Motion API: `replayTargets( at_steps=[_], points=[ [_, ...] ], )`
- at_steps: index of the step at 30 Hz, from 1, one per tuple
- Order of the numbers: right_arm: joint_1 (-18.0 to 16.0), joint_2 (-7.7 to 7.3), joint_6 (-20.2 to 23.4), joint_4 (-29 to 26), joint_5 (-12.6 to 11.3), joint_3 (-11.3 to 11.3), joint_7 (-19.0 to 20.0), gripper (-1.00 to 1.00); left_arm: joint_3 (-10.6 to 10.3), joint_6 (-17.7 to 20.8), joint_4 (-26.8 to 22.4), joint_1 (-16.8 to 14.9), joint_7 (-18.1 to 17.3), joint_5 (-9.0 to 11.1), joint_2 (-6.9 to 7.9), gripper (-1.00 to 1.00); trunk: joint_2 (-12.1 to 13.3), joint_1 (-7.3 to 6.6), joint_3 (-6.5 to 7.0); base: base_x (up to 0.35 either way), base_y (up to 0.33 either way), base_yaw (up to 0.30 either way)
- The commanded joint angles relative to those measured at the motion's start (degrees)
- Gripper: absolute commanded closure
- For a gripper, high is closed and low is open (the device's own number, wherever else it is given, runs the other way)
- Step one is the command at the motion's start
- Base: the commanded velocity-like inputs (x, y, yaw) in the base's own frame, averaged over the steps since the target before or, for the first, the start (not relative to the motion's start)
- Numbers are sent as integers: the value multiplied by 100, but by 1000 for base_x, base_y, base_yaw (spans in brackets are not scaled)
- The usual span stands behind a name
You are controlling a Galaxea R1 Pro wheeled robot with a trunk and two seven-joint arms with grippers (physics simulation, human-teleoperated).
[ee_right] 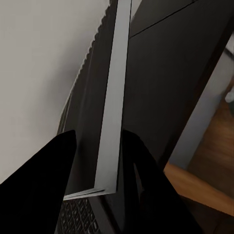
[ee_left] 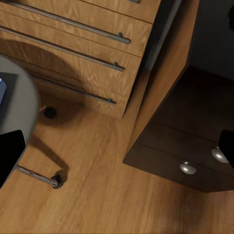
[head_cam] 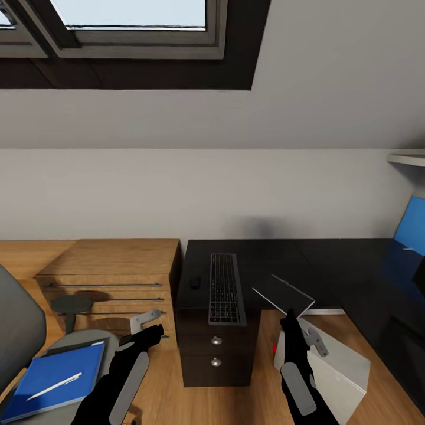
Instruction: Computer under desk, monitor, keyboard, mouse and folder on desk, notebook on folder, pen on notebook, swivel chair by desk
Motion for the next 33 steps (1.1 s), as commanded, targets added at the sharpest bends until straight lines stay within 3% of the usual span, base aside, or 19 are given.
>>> replayTargets(
  at_steps=[1,33],
  points=[
    [-4,4,-9,-1,-48,-9,32,100,-10,10,-7,-5,51,54,2,-100,-46,23,-26,0,0,0],
    [-4,-22,-9,26,-45,-9,32,100,-10,11,-7,-2,51,55,6,-100,-1330,726,-600,0,0,0]
  ],
)
